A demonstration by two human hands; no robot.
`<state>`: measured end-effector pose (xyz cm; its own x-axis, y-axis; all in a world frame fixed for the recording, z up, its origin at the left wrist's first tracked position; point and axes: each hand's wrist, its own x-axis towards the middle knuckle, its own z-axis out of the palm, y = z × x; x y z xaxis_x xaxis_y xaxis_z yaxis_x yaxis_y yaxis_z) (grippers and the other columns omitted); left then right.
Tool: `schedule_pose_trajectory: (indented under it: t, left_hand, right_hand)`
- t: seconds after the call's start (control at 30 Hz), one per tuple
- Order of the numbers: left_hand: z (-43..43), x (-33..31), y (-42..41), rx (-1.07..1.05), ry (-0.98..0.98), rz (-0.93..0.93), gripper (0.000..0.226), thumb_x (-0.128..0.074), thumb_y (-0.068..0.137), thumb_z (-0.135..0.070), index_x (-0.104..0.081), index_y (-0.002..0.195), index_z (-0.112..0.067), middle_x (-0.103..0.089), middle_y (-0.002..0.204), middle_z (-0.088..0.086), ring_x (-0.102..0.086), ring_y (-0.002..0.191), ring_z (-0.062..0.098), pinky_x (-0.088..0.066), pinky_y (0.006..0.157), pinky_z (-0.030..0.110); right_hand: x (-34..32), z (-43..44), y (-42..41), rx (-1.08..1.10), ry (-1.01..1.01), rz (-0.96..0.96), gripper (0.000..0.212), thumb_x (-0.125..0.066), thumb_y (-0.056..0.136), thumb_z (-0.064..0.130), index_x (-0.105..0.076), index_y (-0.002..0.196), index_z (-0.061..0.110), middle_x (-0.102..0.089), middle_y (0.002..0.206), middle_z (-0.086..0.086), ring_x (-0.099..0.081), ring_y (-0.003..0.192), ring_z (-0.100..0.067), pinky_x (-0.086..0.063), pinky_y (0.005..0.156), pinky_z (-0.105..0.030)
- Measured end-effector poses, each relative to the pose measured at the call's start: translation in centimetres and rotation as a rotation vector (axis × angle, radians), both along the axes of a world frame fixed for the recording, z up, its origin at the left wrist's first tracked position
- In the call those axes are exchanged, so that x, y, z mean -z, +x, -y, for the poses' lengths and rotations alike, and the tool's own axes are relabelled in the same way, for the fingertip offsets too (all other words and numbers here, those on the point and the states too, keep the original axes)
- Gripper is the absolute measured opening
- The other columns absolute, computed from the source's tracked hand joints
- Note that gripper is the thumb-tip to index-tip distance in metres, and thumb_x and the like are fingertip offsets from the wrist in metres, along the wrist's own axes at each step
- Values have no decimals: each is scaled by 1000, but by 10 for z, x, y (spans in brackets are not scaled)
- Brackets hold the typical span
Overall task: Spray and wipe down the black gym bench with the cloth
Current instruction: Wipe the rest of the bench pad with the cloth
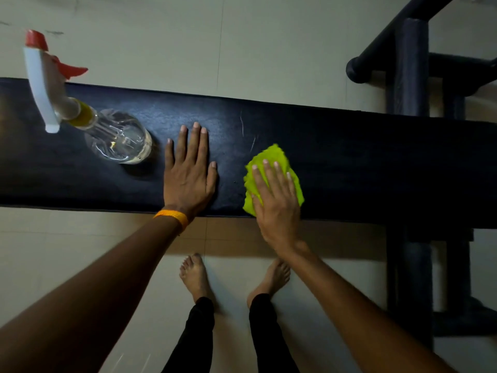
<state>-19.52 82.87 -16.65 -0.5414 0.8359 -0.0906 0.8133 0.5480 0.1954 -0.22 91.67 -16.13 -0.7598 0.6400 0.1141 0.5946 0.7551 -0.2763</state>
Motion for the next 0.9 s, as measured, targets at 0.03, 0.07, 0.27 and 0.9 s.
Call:
schedule_pose_trajectory:
  t: [0.03,0.07,0.27,0.9]
  left_hand:
    - [0,0,0,-1,6,5,69,-24,100,-39,-14,162,-9,-10,170,11,-5,158,31,-8,127,55]
    - [1,-1,0,1,9,10,69,-24,100,-40,-15,162,-9,-10,170,11,-6,158,31,-8,127,54]
    - [2,-3,2,-16,41,43,68,-24,101,-40,-18,161,-9,-12,170,12,-7,158,31,-8,127,54]
    - [123,-5,0,-174,91,-12,64,-37,100,-40,-35,155,-7,-29,165,14,-24,154,31,-19,123,58]
  right_hand:
    - [2,-16,7,-175,41,8,53,-48,99,32,-49,149,14,-46,155,-12,-41,146,-32,-33,119,-51]
    - [5,-36,13,-256,75,0,51,-47,101,32,-48,148,12,-48,153,-14,-43,144,-32,-38,116,-51]
    - [-1,-51,-2,575,-26,-82,54,-45,103,35,-46,150,10,-41,158,-13,-32,150,-31,-24,122,-52]
    - [-2,7,-85,-609,-7,88,64,-46,90,33,-45,150,10,-41,158,-16,-38,146,-35,-23,120,-47]
